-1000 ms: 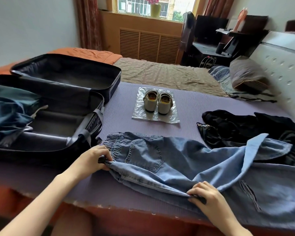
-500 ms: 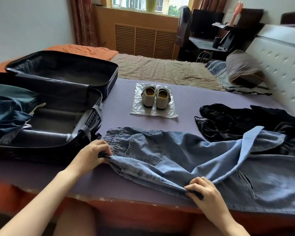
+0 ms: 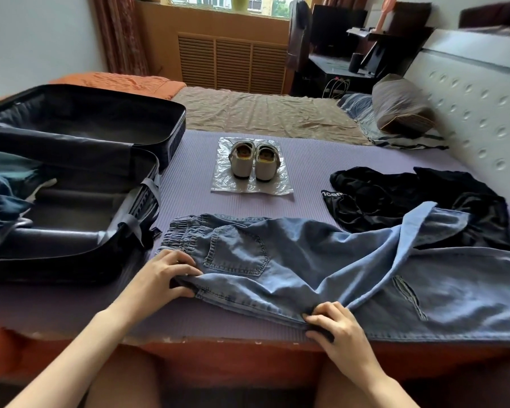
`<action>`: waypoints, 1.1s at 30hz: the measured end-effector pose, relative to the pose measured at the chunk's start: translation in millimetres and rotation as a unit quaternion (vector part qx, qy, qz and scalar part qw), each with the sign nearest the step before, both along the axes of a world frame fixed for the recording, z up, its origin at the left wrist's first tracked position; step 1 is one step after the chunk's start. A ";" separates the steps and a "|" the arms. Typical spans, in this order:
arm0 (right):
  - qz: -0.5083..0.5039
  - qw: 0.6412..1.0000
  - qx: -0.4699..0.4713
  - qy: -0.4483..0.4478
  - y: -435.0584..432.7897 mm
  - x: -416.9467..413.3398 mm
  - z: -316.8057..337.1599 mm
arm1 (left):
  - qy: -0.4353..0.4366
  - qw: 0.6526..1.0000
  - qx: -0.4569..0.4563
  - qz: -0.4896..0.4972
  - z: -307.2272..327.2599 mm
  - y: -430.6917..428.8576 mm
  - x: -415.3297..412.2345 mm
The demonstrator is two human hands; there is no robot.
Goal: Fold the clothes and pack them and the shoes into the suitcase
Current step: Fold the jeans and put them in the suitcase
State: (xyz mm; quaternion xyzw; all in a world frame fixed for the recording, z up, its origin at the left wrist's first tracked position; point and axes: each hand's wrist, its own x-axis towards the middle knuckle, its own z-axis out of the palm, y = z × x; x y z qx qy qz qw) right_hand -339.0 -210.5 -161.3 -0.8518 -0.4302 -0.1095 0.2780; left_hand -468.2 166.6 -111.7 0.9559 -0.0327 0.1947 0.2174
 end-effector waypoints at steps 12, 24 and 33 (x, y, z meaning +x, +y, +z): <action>-0.008 0.998 0.004 -0.059 1.9 -8.0 -1.2 | 0.010 0.999 0.036 0.035 -16.1 -2.6 -5.9; -0.067 0.994 0.079 0.040 -20.8 1.3 15.7 | -0.005 0.998 -0.061 -0.025 14.6 -108.3 33.0; -0.153 0.988 -0.029 0.008 -86.0 87.3 42.6 | 0.052 0.994 -0.091 -0.042 1.2 -235.8 81.2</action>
